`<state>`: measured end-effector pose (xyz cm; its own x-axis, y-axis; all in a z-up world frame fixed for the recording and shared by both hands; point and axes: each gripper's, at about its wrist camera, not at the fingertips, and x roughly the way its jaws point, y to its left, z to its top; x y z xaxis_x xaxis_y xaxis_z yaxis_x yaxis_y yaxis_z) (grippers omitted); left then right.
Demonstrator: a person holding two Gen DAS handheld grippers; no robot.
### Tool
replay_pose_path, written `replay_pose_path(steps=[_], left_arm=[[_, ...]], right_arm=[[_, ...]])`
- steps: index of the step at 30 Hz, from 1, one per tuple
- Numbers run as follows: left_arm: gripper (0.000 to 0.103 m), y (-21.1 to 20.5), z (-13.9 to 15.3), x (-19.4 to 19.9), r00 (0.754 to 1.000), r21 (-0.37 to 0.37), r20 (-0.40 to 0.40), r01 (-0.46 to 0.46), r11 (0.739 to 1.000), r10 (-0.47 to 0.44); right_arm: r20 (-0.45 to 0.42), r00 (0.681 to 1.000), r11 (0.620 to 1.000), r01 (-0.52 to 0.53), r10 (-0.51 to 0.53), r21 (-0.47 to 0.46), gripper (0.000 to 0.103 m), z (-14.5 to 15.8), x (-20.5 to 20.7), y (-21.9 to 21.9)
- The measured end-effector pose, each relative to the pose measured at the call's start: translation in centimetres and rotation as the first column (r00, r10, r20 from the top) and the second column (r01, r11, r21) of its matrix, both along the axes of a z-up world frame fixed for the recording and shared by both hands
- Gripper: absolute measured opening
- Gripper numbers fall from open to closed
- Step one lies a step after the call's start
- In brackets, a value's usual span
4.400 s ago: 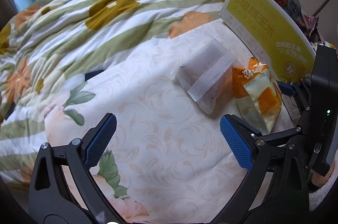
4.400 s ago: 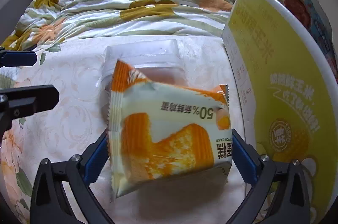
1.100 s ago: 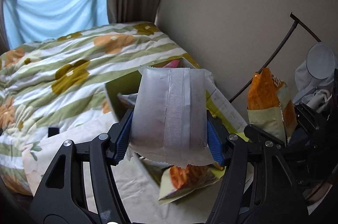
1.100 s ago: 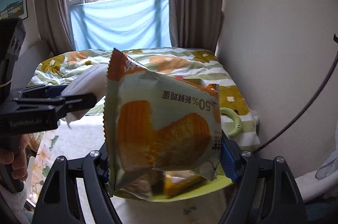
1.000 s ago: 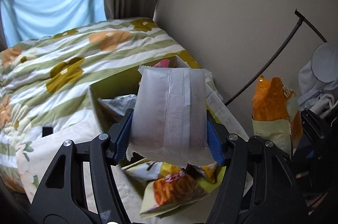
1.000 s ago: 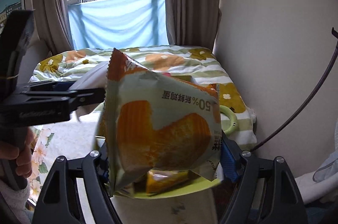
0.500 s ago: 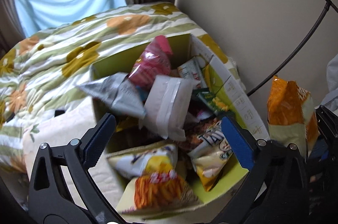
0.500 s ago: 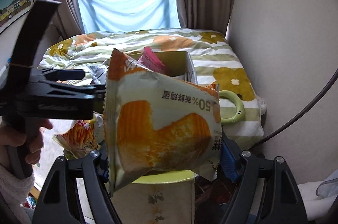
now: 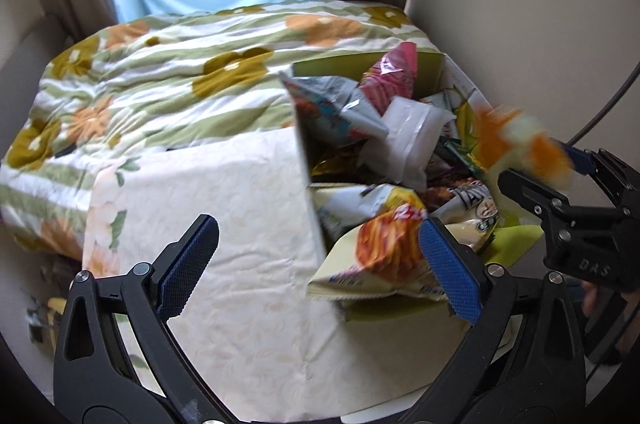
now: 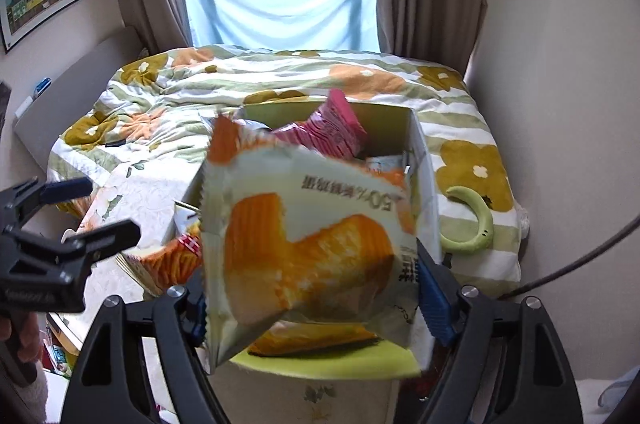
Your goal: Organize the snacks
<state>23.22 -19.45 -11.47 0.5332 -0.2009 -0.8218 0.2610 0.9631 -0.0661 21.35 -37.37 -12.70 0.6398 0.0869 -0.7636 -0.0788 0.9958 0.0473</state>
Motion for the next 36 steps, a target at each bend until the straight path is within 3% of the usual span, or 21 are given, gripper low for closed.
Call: replay_pose_path(steps=[1, 3, 11, 16, 22, 27, 31, 36], left_arm=[[0.100, 0.5, 0.1, -0.4, 1.000, 0.000, 0.001, -0.007, 1.000, 0.007], [0.100, 1.6, 0.1, -1.4, 1.000, 0.004, 0.004, -0.020, 1.000, 0.020], [0.100, 5.1, -0.1, -5.0, 1.000, -0.003, 0.008, -0.029, 1.000, 0.029], [0.100, 7.2, 1.6, -7.7, 0.999, -0.021, 0.040, -0.036, 0.999, 0.036], [0.100, 10.1, 5.6, -11.4, 0.987, -0.032, 0.143, -0.067, 0.997, 0.071], [0.102, 12.8, 9.2, -15.5, 0.954, -0.065, 0.266, -0.123, 0.990, 0.136], [0.102, 14.1, 10.8, -18.2, 0.931, -0.052, 0.334, -0.137, 0.989, 0.146], [0.102, 15.0, 11.3, -20.0, 0.919, -0.044, 0.364, -0.146, 0.988, 0.152]], right_arm=[[0.003, 1.000, 1.000, 0.001, -0.001, -0.005, 0.096, -0.1, 0.0, 0.3], [-0.013, 1.000, 1.000, 0.003, -0.003, 0.013, 0.102, -0.1, -0.5, 0.5], [-0.007, 0.996, 0.995, 0.088, -0.087, 0.039, 0.102, 0.0, -4.9, 1.3], [0.024, 0.994, 0.994, 0.107, -0.108, 0.027, 0.102, 1.6, -7.3, 2.9], [0.099, 0.988, 0.993, 0.116, -0.119, 0.039, 0.102, 5.1, -10.8, 5.5], [0.167, 0.978, 0.992, 0.123, -0.126, 0.030, 0.102, 8.0, -14.0, 7.7], [0.201, 0.971, 0.992, 0.124, -0.128, 0.037, 0.102, 9.5, -16.0, 9.0], [0.225, 0.964, 0.990, 0.133, -0.139, 0.039, 0.102, 10.2, -17.4, 10.2]])
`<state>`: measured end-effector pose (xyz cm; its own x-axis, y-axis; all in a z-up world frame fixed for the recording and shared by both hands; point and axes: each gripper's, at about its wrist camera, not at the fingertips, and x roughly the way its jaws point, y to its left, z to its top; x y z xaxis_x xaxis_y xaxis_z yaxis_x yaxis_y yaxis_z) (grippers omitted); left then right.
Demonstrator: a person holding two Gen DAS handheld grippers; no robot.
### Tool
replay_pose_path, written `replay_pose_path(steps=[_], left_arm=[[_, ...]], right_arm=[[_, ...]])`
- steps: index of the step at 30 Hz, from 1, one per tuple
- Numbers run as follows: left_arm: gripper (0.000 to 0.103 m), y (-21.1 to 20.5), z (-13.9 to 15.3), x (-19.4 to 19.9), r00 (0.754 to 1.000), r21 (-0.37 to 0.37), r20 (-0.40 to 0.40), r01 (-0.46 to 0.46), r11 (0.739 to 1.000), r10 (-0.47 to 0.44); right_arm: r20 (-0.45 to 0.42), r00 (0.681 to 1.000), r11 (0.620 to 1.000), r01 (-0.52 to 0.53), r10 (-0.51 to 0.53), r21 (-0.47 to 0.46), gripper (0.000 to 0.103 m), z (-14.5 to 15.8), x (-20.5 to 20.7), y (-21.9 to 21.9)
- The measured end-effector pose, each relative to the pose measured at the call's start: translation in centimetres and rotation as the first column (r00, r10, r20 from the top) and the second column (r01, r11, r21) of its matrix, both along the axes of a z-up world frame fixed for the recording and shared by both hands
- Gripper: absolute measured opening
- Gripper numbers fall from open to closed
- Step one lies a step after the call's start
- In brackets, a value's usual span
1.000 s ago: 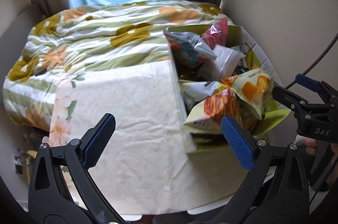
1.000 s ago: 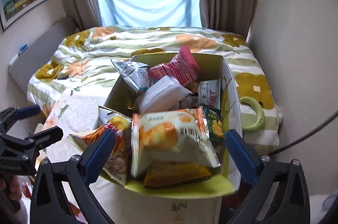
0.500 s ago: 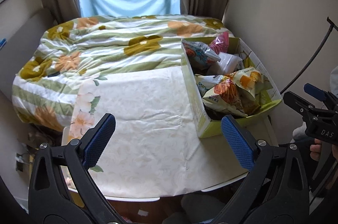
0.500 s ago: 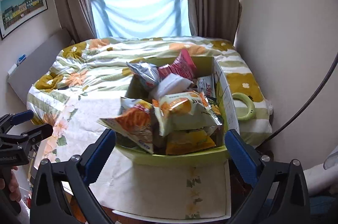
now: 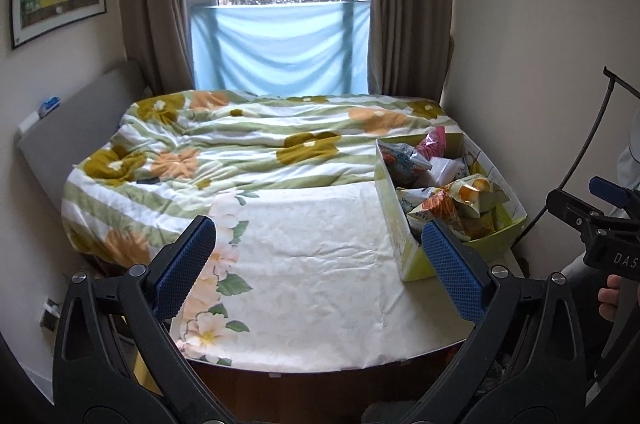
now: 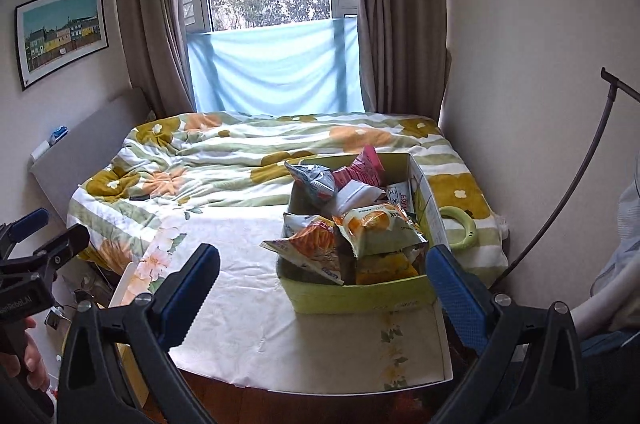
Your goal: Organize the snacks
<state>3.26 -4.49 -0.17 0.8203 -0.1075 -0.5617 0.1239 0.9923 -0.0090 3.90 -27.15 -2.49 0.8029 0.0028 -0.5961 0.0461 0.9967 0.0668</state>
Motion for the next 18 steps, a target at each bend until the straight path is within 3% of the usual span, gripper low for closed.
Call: replay_pose_path(steps=[18], left_arm=[[0.102, 0.6, 0.1, -1.0, 1.000, 0.007, 0.014, 0.012, 1.000, -0.012]], right_arm=[[0.014, 1.000, 1.000, 0.004, -0.004, -0.008, 0.102, 0.4, -1.1, 1.6]])
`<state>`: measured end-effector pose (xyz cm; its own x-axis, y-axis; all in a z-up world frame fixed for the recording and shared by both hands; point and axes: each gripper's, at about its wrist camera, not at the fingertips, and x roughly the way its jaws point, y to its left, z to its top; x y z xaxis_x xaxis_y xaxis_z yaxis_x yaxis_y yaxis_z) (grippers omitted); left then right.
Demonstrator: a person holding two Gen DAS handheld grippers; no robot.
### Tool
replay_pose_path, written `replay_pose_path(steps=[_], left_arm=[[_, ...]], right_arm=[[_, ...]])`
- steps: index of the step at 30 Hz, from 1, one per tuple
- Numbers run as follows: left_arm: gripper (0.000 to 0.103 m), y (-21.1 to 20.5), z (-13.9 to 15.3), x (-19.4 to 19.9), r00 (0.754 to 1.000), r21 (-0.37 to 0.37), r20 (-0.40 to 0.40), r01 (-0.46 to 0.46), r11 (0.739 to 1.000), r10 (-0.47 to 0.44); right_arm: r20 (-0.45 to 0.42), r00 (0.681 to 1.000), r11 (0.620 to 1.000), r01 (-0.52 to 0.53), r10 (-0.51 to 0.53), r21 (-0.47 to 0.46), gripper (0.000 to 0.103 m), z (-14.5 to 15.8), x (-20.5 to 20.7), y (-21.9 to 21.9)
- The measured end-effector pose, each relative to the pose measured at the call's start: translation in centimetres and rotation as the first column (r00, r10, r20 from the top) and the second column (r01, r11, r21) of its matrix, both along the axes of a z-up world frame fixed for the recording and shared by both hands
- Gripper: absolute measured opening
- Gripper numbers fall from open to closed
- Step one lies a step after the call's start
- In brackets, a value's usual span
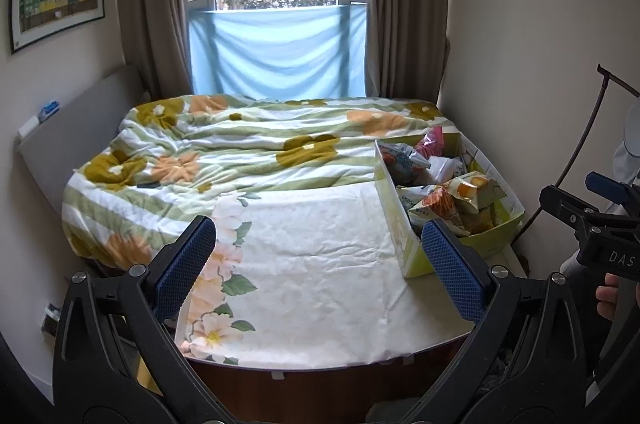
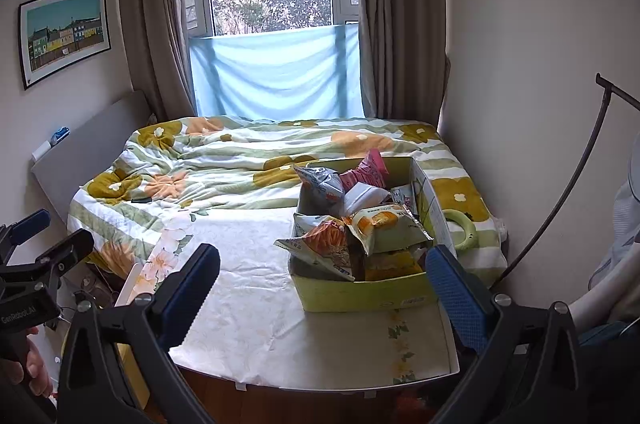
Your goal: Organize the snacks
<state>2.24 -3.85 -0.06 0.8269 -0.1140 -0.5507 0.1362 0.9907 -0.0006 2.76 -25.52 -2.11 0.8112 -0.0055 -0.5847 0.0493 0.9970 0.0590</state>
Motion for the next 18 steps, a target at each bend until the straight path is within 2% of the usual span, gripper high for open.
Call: replay_pose_path(steps=[18], left_arm=[[0.102, 0.53, -0.32, 0.50, 1.000, 0.008, -0.010, -0.010, 1.000, 0.010]], right_arm=[[-0.017, 1.000, 1.000, 0.010, -0.010, 0.014, 0.102, -0.25, 0.30, -0.14]])
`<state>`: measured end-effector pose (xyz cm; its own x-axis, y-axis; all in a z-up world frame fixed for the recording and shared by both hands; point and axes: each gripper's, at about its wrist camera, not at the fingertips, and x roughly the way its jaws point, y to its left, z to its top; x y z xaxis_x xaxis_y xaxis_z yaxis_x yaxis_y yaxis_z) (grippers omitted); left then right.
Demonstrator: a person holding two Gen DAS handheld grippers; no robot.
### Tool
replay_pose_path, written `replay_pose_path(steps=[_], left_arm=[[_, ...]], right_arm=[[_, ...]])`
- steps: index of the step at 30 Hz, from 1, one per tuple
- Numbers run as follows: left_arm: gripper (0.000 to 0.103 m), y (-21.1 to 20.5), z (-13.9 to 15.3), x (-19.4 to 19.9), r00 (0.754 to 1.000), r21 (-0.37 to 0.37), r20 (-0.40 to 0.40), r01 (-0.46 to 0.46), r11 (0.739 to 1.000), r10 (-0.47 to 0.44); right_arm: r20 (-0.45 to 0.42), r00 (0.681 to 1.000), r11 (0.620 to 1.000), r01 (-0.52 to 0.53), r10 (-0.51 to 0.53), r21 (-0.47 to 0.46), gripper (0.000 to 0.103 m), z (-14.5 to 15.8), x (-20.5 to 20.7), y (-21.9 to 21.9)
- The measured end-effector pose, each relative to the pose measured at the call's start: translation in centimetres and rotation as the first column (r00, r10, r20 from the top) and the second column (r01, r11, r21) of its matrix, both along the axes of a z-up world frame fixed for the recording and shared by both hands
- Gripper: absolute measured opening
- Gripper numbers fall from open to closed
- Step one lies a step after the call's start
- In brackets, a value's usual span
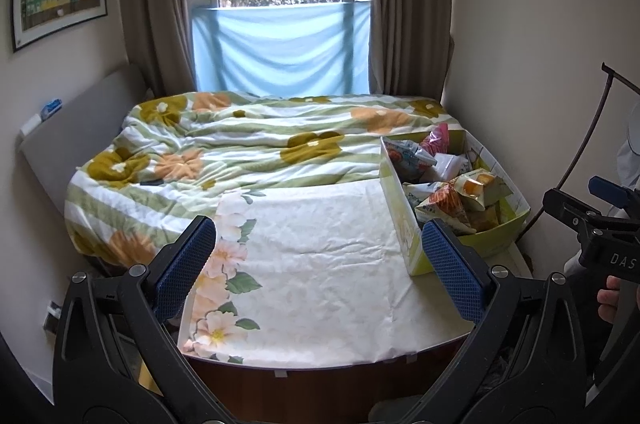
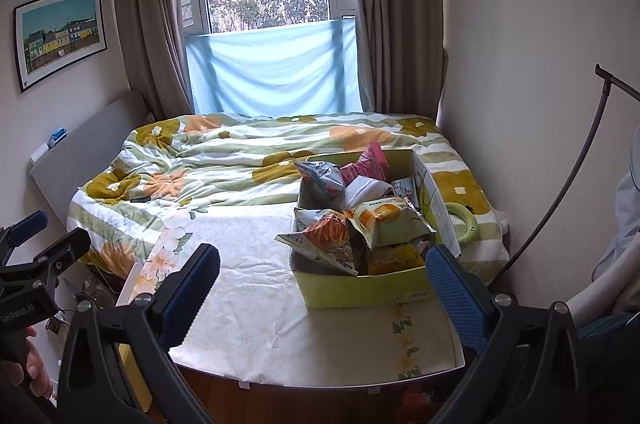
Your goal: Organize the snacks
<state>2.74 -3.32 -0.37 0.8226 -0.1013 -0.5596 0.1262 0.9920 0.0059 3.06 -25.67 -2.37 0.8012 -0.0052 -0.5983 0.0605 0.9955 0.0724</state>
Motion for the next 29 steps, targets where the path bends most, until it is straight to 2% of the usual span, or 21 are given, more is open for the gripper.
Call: replay_pose_path(steps=[17, 22, 29], left_arm=[[0.102, -0.6, 0.2, -0.5, 1.000, -0.014, 0.008, 0.024, 1.000, -0.024], [0.102, -1.1, 0.5, -1.0, 0.999, 0.022, 0.038, -0.003, 1.000, 0.002], [0.102, -1.8, 0.5, -1.3, 0.999, 0.018, 0.053, 0.000, 1.000, -0.001]], right_arm=[[-0.004, 1.000, 1.000, 0.016, -0.016, 0.001, 0.102, -0.1, -0.2, -0.4], [0.004, 1.000, 1.000, 0.023, -0.023, -0.001, 0.102, 0.0, -0.3, -0.6], [0.003, 1.000, 1.000, 0.028, -0.028, -0.002, 0.102, -0.1, -0.5, -0.9]])
